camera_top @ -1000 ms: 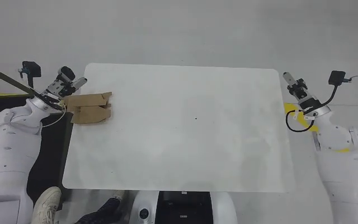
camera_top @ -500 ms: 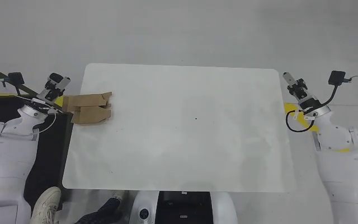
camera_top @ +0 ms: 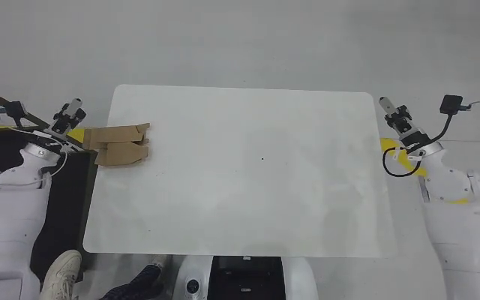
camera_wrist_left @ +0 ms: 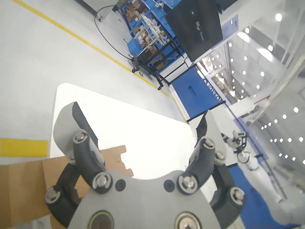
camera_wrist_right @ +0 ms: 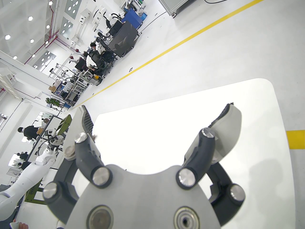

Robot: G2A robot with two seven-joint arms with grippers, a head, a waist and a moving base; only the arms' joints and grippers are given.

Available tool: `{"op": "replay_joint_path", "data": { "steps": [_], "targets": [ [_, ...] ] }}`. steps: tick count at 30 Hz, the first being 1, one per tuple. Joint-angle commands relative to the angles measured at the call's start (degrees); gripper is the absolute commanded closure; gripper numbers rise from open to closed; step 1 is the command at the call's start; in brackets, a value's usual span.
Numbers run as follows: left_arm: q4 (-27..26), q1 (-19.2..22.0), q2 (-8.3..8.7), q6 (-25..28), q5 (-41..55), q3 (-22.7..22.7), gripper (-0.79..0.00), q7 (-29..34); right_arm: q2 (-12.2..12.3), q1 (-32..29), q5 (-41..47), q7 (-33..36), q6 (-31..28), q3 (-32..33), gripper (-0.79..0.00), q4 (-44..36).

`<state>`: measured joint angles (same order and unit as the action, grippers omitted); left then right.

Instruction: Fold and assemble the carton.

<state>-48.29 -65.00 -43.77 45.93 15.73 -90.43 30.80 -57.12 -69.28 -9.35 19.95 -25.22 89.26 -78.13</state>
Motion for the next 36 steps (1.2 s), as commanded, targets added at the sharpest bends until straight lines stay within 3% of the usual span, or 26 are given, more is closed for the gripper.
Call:
{"op": "replay_joint_path", "data": {
  "steps": [1,5,12,20,26,36],
  "targets": [
    [1.7,-0.1,0.64,-3.9,6.7,-2.4,-0.785,6.8,0.0,0.0,0.0,0.0,0.0,0.0,-0.785,0.0],
    [5.3,-0.2,1.57,-8.4,14.8,-6.4,-0.785,15.7,0.0,0.0,0.0,0.0,0.0,0.0,-0.785,0.0],
    [12.4,0.5,1.79,-7.7,17.9,-8.3,-0.785,20.6,0.0,0.0,0.0,0.0,0.0,0.0,-0.785,0.0],
    [20.1,1.8,0.2,-2.0,19.6,-6.8,-0.785,18.7,0.0,0.0,0.0,0.0,0.0,0.0,-0.785,0.0],
    [24.5,2.4,-1.15,-1.0,21.3,-5.9,-0.785,16.8,0.0,0.0,0.0,0.0,0.0,0.0,-0.785,0.0],
    [25.0,2.7,-1.27,-2.1,21.5,-5.7,-0.785,17.6,0.0,0.0,0.0,0.0,0.0,0.0,-0.785,0.0]
  ]
}}
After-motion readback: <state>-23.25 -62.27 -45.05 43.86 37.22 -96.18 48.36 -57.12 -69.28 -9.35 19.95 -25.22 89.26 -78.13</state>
